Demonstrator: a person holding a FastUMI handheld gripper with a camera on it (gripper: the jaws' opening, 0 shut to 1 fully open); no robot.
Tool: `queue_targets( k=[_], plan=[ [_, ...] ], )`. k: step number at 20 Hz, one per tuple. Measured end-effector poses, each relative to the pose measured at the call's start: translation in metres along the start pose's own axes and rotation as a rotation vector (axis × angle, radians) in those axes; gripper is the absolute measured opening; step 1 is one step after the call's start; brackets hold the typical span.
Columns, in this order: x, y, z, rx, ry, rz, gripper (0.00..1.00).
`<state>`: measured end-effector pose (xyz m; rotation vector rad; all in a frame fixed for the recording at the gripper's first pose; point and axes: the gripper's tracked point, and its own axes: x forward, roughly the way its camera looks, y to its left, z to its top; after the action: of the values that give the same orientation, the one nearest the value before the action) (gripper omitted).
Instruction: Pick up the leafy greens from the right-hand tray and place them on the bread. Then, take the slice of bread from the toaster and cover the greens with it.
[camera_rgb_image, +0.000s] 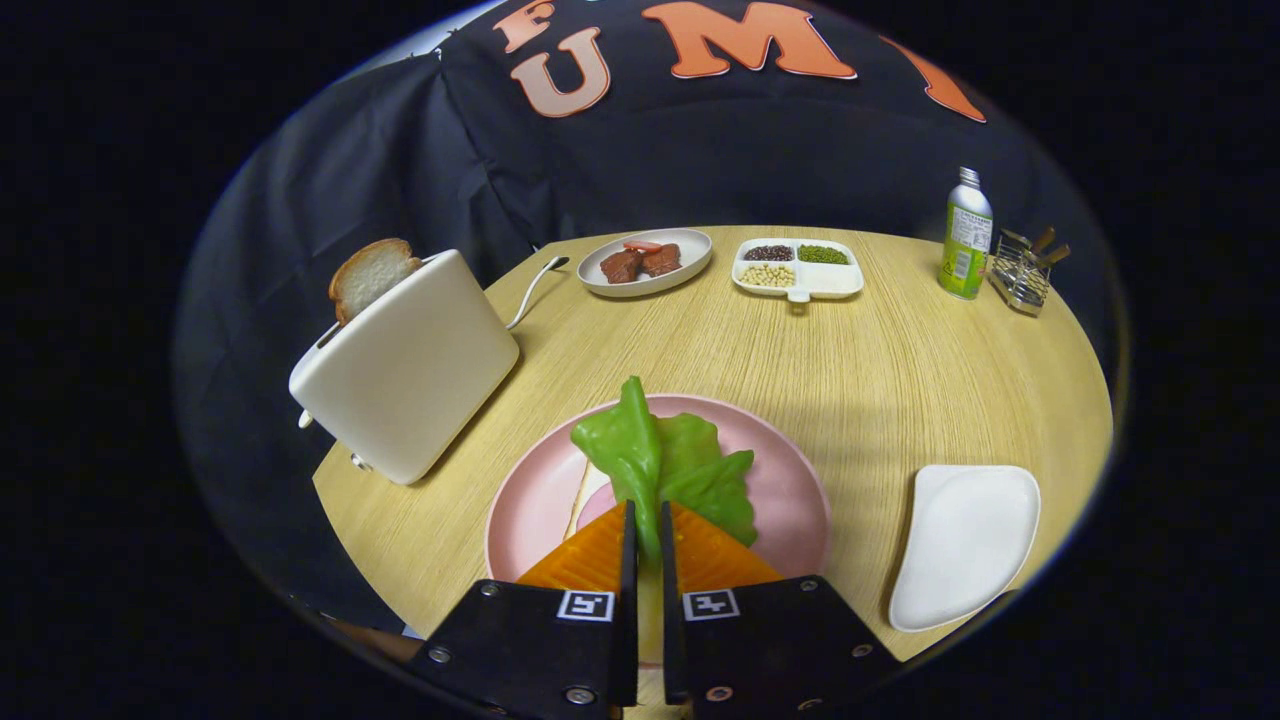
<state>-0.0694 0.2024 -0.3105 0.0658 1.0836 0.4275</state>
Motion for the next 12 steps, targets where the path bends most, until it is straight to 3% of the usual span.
queue_targets(
  k=[6,9,12],
  plan=[
    [-0.002,0.01,0.002,0.003,0.002,0.022,0.18],
    [-0.001,0.012,0.004,0.003,0.003,0.02,0.34],
    [-0.004,0.016,0.014,-0.011,-0.018,0.02,0.4]
  ],
)
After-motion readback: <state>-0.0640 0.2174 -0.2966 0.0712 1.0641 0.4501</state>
